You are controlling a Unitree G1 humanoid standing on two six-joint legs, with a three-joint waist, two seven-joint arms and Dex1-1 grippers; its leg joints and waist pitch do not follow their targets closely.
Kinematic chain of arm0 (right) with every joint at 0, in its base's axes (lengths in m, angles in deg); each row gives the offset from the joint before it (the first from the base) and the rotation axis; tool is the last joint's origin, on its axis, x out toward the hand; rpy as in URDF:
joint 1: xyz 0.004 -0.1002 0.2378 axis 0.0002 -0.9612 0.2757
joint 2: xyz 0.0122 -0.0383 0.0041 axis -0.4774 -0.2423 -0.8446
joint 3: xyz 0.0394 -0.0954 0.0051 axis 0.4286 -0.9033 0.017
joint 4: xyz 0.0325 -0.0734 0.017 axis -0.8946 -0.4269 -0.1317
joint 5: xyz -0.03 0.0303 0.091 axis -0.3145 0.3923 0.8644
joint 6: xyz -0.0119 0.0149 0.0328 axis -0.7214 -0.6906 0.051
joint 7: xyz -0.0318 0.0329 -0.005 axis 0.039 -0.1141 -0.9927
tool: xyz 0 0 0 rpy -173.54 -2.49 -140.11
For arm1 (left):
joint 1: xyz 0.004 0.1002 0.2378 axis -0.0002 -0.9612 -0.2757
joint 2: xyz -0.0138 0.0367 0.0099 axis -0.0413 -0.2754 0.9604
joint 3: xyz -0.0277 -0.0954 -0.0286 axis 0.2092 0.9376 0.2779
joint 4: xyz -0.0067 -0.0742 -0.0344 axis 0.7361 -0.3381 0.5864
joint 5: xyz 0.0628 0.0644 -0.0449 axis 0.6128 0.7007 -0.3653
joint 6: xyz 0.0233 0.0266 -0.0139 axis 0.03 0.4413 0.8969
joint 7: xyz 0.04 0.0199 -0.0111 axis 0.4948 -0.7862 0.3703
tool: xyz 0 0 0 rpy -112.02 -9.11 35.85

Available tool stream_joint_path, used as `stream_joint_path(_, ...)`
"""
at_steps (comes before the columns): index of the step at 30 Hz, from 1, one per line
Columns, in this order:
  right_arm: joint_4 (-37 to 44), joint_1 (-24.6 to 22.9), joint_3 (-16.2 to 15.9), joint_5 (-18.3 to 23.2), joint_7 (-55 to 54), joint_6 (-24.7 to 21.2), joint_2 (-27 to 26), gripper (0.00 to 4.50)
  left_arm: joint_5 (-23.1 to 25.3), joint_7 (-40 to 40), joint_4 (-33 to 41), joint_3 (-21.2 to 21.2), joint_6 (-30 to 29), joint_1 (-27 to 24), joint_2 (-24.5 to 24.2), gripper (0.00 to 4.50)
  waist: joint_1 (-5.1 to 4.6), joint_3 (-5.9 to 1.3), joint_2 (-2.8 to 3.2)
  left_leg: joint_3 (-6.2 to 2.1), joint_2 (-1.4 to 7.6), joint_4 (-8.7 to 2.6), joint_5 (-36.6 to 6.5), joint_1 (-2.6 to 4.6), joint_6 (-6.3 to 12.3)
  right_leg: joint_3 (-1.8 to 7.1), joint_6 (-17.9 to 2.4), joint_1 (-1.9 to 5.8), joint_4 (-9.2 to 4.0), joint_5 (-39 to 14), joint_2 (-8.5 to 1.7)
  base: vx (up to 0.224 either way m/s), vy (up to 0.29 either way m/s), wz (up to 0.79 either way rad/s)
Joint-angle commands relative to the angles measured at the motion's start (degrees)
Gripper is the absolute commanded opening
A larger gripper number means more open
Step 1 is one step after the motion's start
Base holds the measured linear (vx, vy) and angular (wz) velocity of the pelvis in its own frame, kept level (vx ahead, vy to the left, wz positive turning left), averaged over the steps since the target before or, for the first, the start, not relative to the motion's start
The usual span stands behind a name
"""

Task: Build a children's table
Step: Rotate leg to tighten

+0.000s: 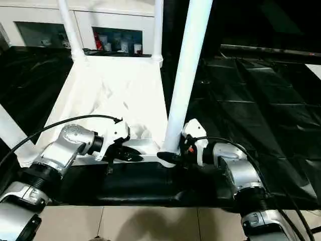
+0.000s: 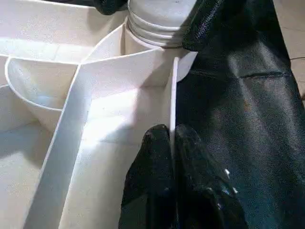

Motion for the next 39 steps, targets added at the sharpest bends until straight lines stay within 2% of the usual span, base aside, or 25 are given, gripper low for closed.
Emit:
stream_joint_path(1, -0.25, -0.17, -0.04, -0.47, -0.50, 0.22, 0.81, 3.19, -1.76, 3.05, -0.63, -1.71, -0.82, -1.97, 0.71, 0.00, 0.00, -3.03, -0.80, -0.19, 1.28, -3.18, -9.20, 0.43, 4.72, 1.66, -13.71, 2.74, -3.65, -5.95, -2.45, 0.000, 0.000, 0.00)
stream_joint_path(4, -0.30, -0.16, -0.04, -0.48, -0.47, 0.21, 0.80, 2.87, -1.74, 2.98, -0.51, -1.67, -0.94, -2.04, 0.59, 0.00, -0.04, -2.99, -0.86, -0.16, 1.26, -3.18, -9.58, 0.46, 4.66, 1.67, -13.66, 2.72, -3.73, -6.42, -2.45, 0.000, 0.000, 0.00)
stream_joint_path(8, -0.46, -0.55, 0.13, -0.72, -1.14, 0.53, 0.35, 2.77, -1.45, 2.32, -0.29, -1.61, -1.10, -2.34, 0.58, 0.00, -0.02, -3.07, -0.81, -0.18, 1.25, -3.11, -8.82, 0.41, 4.78, 1.68, -13.87, 2.80, -3.57, -5.32, -2.44, 0.000, 0.000, 0.00)
stream_joint_path(10, -1.65, -0.67, 0.91, -1.67, -6.03, 0.97, -1.21, 2.74, -0.45, -1.62, -1.47, -1.12, -1.06, -1.95, 1.86, 0.00, -0.05, -3.02, -0.90, -0.13, 1.23, -3.08, -8.93, 0.47, 4.86, 1.68, -13.88, 2.69, -3.62, -5.33, -2.44, 0.000, 0.000, 0.00)
stream_joint_path(11, -1.72, -0.66, 0.96, -1.72, -6.32, 0.98, -1.30, 2.74, -0.41, -1.82, -1.54, -1.10, -1.06, -1.93, 1.93, 0.00, -0.15, -2.85, -0.98, -0.16, 1.17, -3.23, -9.84, 0.43, 4.49, 1.69, -13.53, 2.63, -3.87, -7.31, -2.46, 0.000, 0.000, 0.00)
stream_joint_path(13, -3.80, -0.31, 1.87, -3.37, -13.90, 0.89, -3.62, 2.72, 0.85, -7.71, -3.88, -0.27, -1.59, -0.74, 4.04, 0.00, -0.51, -2.50, -0.92, -0.24, 1.11, -3.59, -12.32, 0.40, 2.98, 1.65, -12.08, 2.37, -4.48, -12.91, -2.44, 0.000, 0.000, 0.00)
stream_joint_path(14, -4.74, -0.39, 2.56, -3.68, -18.06, 0.10, -5.43, 2.72, 1.54, -11.04, -5.39, 0.10, -1.84, 0.13, 5.34, 0.00, -0.60, -2.39, -1.12, -0.30, 1.02, -3.70, -14.47, 0.66, 1.78, 1.65, -10.42, 2.20, -5.05, -18.45, -2.61, 0.000, 0.000, 0.00)
stream_joint_path(15, -5.31, -0.55, 3.30, -3.69, -21.73, -0.90, -7.24, 2.72, 2.08, -14.46, -6.84, 0.61, -2.24, 1.03, 6.63, 0.00, -0.71, -2.46, -1.14, -0.49, 1.04, -3.81, -15.46, 0.84, 0.77, 1.72, -9.24, 2.17, -5.37, -21.34, -2.78, 0.000, 0.000, 0.00)
stream_joint_path(17, -5.69, -0.71, 5.18, -2.44, -27.19, -3.29, -10.73, 2.72, 2.53, -19.00, -8.85, 1.39, -3.02, 2.44, 8.70, 0.00, -0.99, -2.47, -1.22, -0.70, 0.95, -4.04, -16.45, 0.75, 0.35, 1.64, -8.12, 2.18, -5.45, -22.55, -2.62, 0.000, 0.000, 0.00)
stream_joint_path(18, -6.11, -0.54, 6.68, -1.57, -31.93, -4.50, -13.71, 2.72, 2.73, -22.70, -10.36, 2.06, -3.86, 3.65, 10.43, 0.00, -1.22, -2.31, -1.00, -0.59, 0.92, -4.07, -18.00, 1.16, 0.13, 1.76, -7.73, 1.60, -5.79, -23.94, -2.51, 0.000, 0.000, 0.00)
stream_joint_path(19, -6.35, -0.46, 7.07, -1.45, -33.73, -4.74, -14.80, 2.72, 2.85, -24.19, -10.96, 2.27, -4.09, 4.12, 11.10, 0.00, -1.25, -2.34, -1.05, -0.62, 0.82, -4.03, -18.35, 1.21, -0.01, 1.75, -7.51, 1.58, -5.92, -24.76, -2.58, 0.000, 0.000, 0.00)
stream_joint_path(20, -7.17, -0.21, 7.03, -2.07, -37.24, -4.58, -16.88, 2.71, 2.94, -27.07, -12.09, 2.71, -4.48, 5.06, 12.58, 0.00, -1.41, -2.39, -0.97, -0.83, 0.84, -4.22, -18.85, 0.95, -0.30, 1.63, -6.99, 1.79, -6.02, -25.86, -2.65, 0.000, 0.000, 0.00)
stream_joint_path(22, -8.35, 0.17, 6.38, -3.51, -41.05, -3.80, -18.95, 2.70, 2.99, -29.99, -13.29, 3.42, -4.53, 5.99, 14.35, 0.00, -1.49, -2.41, -1.01, -0.88, 0.83, -4.24, -19.50, 1.08, -0.48, 1.57, -6.43, 1.56, -6.17, -26.13, -2.54, 0.000, 0.000, 0.00)
stream_joint_path(26, -8.40, 0.44, 5.32, -4.01, -41.24, -1.89, -21.40, 2.70, 3.27, -31.44, -14.35, 3.44, -2.62, 6.66, 16.06, 0.00, -1.46, -2.58, -0.99, -0.81, 0.78, -4.25, -19.64, 0.97, 0.33, 1.65, -6.29, 1.59, -6.19, -23.81, -2.46, 0.000, 0.000, 0.00)
stream_joint_path(28, -6.79, 0.30, 4.89, -3.79, -38.13, -0.41, -20.73, 2.70, 3.17, -29.50, -13.98, 2.96, -1.83, 6.41, 15.80, 0.00, -1.41, -2.63, -0.90, -0.85, 0.84, -4.32, -19.33, 0.75, 0.63, 1.63, -6.56, 1.80, -6.06, -22.48, -2.47, 0.000, 0.000, 0.00)
stream_joint_path(29, -6.53, 0.30, 4.98, -3.75, -37.67, -0.17, -20.53, 3.26, 3.12, -29.18, -14.02, 2.93, -1.86, 6.40, 15.70, 0.00, -1.43, -2.65, -0.96, -0.80, 0.83, -4.28, -19.17, 0.73, 0.74, 1.65, -6.69, 1.79, -6.00, -21.97, -2.45, 0.000, 0.000, 0.00)
stream_joint_path(32, -5.69, 0.81, 5.82, -2.51, -34.74, -0.12, -18.20, 3.47, 2.97, -27.13, -14.13, 2.59, -0.96, 6.07, 14.27, 0.00, -1.29, -2.69, -0.95, -0.68, 0.82, -4.21, -18.60, 0.64, 1.47, 1.68, -7.30, 1.92, -5.94, -20.92, -2.46, 0.000, 0.000, 0.00)
stream_joint_path(34, -4.77, 0.96, 4.85, -2.41, -30.74, -0.91, -15.55, 3.76, 2.87, -25.11, -14.18, 2.38, 0.06, 5.66, 12.92, 0.00, -1.24, -2.72, -0.94, -0.70, 0.88, -4.24, -17.88, 0.57, 1.76, 1.62, -7.58, 2.09, -5.87, -20.14, -2.44, 0.000, 0.000, 0.00)
stream_joint_path(36, -3.81, 0.95, 4.15, -2.33, -26.86, -0.75, -13.00, 3.85, 2.68, -22.99, -13.96, 2.28, 0.03, 5.20, 11.57, 0.00, -1.13, -2.76, -1.05, -0.60, 0.89, -4.10, -16.78, 0.43, 2.36, 1.62, -8.15, 2.30, -5.67, -18.24, -2.44, 0.000, 0.000, 0.00)
stream_joint_path(39, -1.74, 0.63, 3.25, -0.81, -17.99, -1.82, -8.22, 3.85, 2.48, -18.11, -13.56, 1.91, 3.22, 4.33, 8.77, 0.00, -0.95, -2.83, -1.22, -0.50, 0.96, -3.93, -15.31, 0.32, 3.46, 1.64, -8.77, 2.45, -5.44, -16.18, -2.45, 0.000, 0.000, 0.00)
